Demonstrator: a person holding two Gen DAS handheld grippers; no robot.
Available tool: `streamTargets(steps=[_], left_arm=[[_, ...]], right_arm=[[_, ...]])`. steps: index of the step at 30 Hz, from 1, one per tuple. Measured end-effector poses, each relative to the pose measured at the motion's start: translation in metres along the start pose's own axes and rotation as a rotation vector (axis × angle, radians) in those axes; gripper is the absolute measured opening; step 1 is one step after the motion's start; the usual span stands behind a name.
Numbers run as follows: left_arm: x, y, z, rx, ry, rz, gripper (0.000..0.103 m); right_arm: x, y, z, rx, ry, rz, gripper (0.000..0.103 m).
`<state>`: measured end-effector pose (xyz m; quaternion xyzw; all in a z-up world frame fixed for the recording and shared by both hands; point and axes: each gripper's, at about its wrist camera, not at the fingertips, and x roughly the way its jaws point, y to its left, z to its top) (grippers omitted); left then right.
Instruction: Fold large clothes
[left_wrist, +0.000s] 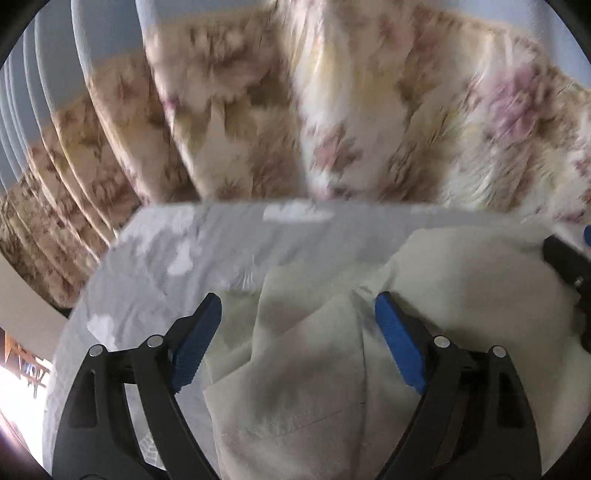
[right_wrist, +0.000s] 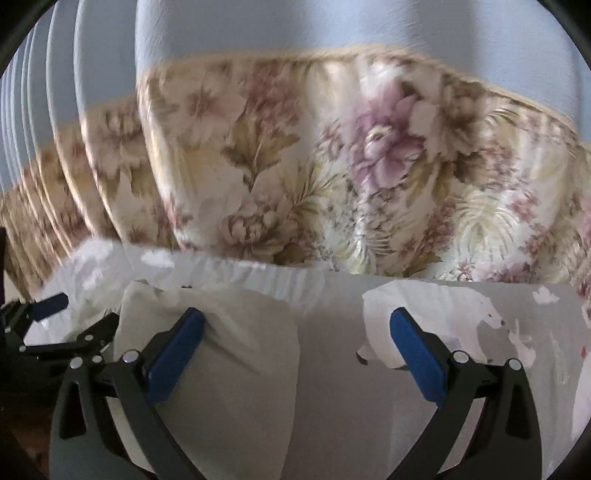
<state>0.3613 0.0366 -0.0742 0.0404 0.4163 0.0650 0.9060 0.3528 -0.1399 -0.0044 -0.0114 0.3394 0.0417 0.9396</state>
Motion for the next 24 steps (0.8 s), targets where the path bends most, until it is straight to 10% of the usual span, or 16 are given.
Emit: streamTargets(steps=[12,24], left_arm=[[0.023,0.017,-0.007,0.030,0.052,0.000,0.089],[-0.077,0.053,-0.055,-0.080,-0.070,-0.139,0.090]], right_arm=[[0.041,0.015,-0.019,-0.090,0.117,-0.021,0.100],[-0.072,-0.019,-0.058,0.081,0.096,0.136,0.101]])
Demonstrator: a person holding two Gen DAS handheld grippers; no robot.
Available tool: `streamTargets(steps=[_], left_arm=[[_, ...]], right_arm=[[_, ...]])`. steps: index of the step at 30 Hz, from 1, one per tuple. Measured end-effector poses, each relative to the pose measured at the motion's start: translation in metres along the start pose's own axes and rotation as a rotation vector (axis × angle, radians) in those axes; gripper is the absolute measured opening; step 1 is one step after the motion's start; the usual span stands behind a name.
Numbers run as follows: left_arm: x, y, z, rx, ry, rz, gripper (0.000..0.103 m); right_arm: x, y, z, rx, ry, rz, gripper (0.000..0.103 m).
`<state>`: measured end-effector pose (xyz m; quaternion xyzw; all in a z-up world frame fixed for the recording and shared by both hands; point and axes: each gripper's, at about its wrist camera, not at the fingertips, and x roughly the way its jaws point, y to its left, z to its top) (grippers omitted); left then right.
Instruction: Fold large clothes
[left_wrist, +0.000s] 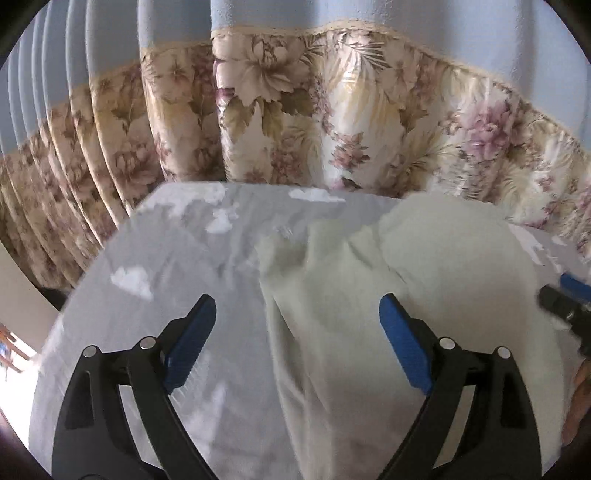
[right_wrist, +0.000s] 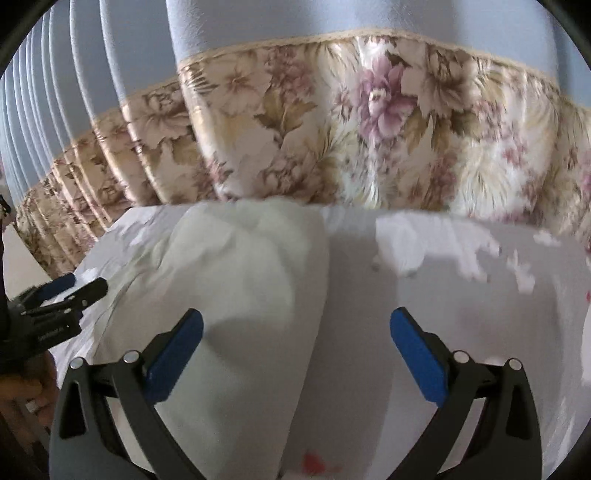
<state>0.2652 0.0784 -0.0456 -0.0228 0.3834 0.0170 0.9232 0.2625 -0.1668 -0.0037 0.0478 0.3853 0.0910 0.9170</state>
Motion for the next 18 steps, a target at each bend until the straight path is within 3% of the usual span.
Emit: streamTargets(steps=[3,6,10,13,17,18], left_arm=[[0.004,-0.007,-0.013,0.006,0.024,-0.031,0.090],[0.014,-0.007,-0.024,-0.013,0.052,-0.043,0.090],[0.025,-0.002,-0.030,-0.041,0.077,-0.040,0.096],[0.033,-0.001,-0.031,-0.021,0.099,-0.027,0.100],[0.039,0.006,-0.035,-0.096,0.120,-0.073,0.100],[0.037,0.003,-0.035,-0.085,0.110,-0.074,0.095]], right_arm=[[0.003,0.005,-0.014,0.012,0.020,0.014,0.100],[0.010,0.012,-0.022,-0.012,0.036,0.001,0.092],[0.019,0.018,-0.027,-0.024,0.070,0.047,0.070],[0.022,0.030,-0.029,-0.072,0.071,0.021,0.063],[0.019,0.036,-0.030,-0.092,0.060,0.017,0.052],[0.018,0.037,-0.031,-0.092,0.053,0.018,0.050]])
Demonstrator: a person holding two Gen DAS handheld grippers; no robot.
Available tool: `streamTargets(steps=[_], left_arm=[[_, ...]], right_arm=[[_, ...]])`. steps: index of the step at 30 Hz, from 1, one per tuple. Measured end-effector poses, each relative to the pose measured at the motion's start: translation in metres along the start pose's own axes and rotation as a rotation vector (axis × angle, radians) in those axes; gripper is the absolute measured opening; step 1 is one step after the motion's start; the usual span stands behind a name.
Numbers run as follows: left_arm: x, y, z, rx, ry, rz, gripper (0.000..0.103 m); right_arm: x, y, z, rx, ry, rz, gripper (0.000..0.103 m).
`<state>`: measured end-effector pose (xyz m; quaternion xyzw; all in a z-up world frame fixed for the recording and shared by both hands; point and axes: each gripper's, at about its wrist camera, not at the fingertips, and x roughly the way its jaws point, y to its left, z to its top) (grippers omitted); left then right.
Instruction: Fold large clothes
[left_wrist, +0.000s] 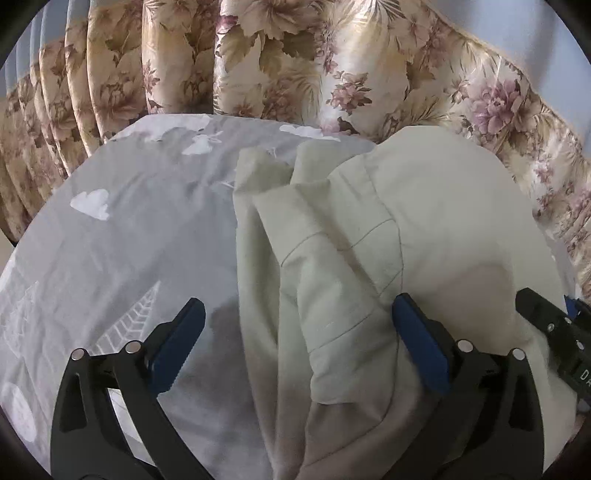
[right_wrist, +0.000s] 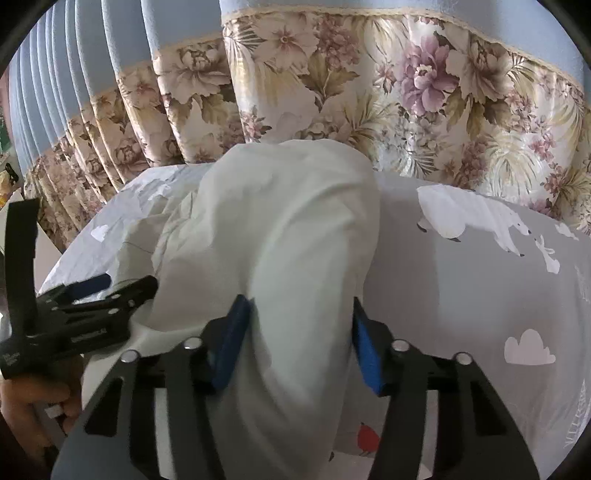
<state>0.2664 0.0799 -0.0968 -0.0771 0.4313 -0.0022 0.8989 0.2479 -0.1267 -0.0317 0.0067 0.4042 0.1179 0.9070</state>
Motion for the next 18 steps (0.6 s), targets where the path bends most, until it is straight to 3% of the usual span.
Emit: streamTargets(steps=[2,3,4,7,13,18], left_arm=[[-0.005,-0.010,-0.003,0.028,-0.018,-0.056,0.067],[-0.008,-0.016,-0.003,0.036,-0.020,-0.080,0.043],[-0.012,-0.023,-0.004,0.060,-0.032,-0.073,0.031],[-0.018,-0.033,-0.002,0.066,-0.056,-0.089,0.012],[-0.032,-0.070,0.008,0.109,-0.064,-0.142,0.007],[-0.035,-0.138,0.010,0.161,-0.072,-0.223,0.007]], right_arm=[[-0.003,0.001,-0.001,-0.006,-0.020,-0.003,0.042],[-0.005,0.002,-0.001,-0.001,-0.033,0.000,0.040],[-0.008,0.002,0.000,0.000,-0.047,0.002,0.036],[-0.015,-0.002,0.002,0.027,-0.065,0.017,0.031],[-0.036,-0.022,0.008,0.032,-0.099,0.009,0.028],[-0.081,-0.075,0.020,0.020,-0.156,-0.094,0.028]])
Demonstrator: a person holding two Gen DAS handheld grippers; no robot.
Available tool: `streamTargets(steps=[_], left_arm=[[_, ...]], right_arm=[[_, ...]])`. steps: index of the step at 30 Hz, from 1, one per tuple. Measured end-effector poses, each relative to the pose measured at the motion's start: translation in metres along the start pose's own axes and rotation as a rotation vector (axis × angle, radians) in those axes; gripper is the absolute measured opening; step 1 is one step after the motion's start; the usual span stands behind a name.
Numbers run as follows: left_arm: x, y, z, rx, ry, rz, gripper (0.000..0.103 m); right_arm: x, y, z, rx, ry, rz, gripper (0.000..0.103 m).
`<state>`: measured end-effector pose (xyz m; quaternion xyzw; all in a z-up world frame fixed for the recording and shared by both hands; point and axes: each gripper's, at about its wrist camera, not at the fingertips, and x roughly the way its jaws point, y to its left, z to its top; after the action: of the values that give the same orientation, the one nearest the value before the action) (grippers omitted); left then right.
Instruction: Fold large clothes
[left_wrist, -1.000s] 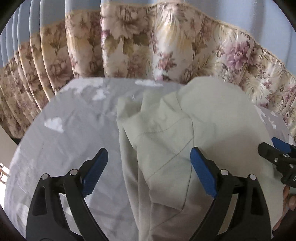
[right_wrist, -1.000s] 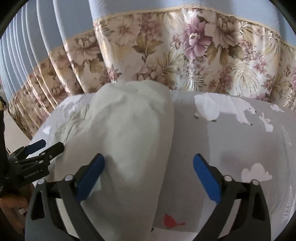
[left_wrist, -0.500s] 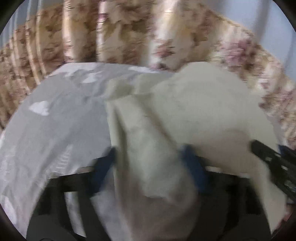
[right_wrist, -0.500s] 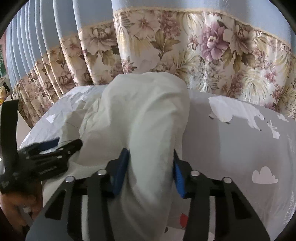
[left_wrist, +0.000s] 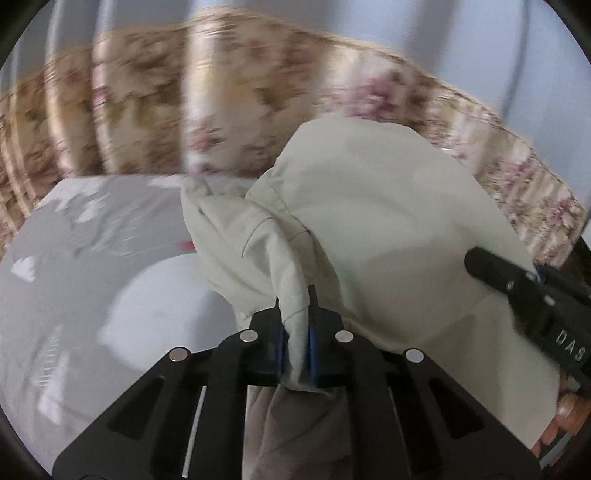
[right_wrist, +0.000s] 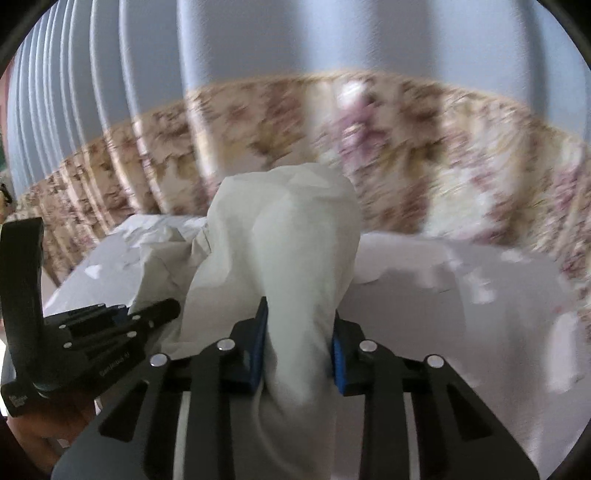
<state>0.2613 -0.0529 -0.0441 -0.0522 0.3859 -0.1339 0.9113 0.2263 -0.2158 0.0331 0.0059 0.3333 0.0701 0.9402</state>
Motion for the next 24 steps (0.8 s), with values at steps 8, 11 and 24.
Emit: streamTargets(steps=[8,11,24], left_arm=[[0.053,-0.100,-0.008,0.083,0.039,0.056,0.028],[0.057,-0.100,-0.021,0.094,0.043,0.129,0.058],[0.000,-0.050,-0.054,0.117,-0.033,0.177,0.095]], right_arm=[[-0.002,-0.109,-0.025,0.043,0.029,-0.144,0.032],[0.003,-0.120,-0.048,0.066,0.020,-0.163,0.056],[-0.049,-0.106,-0.093,0.041,0.004,-0.232,0.083]])
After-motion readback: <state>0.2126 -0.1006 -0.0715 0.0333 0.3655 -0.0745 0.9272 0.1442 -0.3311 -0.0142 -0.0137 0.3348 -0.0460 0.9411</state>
